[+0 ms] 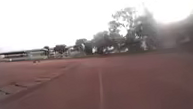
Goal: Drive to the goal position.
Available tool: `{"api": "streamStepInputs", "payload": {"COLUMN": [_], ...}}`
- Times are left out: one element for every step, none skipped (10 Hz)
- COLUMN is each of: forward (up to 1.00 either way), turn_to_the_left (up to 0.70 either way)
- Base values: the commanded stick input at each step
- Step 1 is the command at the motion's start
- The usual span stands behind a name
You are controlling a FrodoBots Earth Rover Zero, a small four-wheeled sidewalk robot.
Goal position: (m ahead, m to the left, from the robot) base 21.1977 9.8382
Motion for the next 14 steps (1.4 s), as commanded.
{"api": "streamStepInputs", "payload": {"forward": [0.70, 0.70, 0.70, 0.70, 0.70, 0.70, 0.70, 0.70, 0.70, 0.70, 0.70, 0.70, 0.70, 0.70], "turn_to_the_left": [0.00, 0.00, 0.00, 0.00, 0.00, 0.00, 0.00, 0.00, 0.00, 0.00, 0.00, 0.00, 0.00, 0.00]}}
